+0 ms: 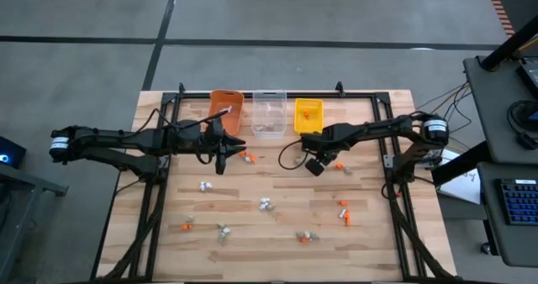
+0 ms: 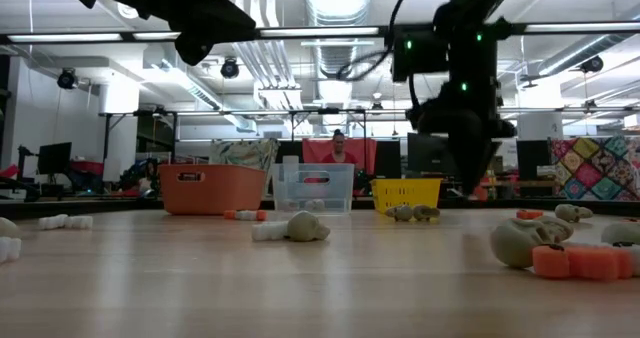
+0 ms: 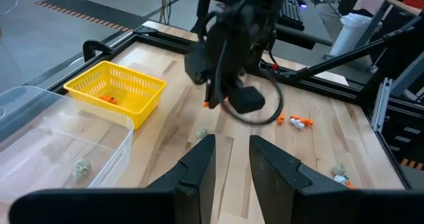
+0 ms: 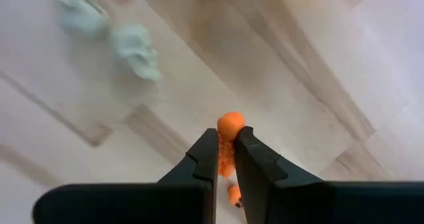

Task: Sort Halloween decoration
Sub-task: Put the orange skeleton toy into the yellow bin

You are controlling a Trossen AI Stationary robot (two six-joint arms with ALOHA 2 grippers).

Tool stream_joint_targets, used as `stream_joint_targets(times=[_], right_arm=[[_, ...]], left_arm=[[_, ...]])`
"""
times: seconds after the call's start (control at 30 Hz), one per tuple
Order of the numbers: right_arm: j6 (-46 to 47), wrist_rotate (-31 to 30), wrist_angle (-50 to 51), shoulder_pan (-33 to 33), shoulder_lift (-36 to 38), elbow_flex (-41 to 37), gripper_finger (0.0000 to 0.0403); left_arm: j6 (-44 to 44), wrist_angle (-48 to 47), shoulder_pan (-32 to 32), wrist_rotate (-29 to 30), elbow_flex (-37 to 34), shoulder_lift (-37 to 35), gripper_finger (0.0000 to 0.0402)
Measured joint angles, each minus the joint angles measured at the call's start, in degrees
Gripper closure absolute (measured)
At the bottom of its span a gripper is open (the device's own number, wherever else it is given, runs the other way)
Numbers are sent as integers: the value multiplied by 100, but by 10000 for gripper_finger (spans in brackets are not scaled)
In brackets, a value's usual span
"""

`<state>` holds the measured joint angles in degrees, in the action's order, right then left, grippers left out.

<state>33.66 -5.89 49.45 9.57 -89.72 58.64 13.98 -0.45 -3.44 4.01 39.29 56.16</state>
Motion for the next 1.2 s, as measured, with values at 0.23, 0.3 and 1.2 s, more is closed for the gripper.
stream_joint_targets(times=[0.23,0.3,1.2], right_arm=[[-152,6,94,56,448,544,374],[-296,-11,118,147,454,793,374],[-2284,-21,170,2667,-1757,2633,374]], left_arm=[[-63,48,0,2,0,0,326],[-142,68,-1,2,0,0,326],[-150,-105,-2,-2,0,0,326]])
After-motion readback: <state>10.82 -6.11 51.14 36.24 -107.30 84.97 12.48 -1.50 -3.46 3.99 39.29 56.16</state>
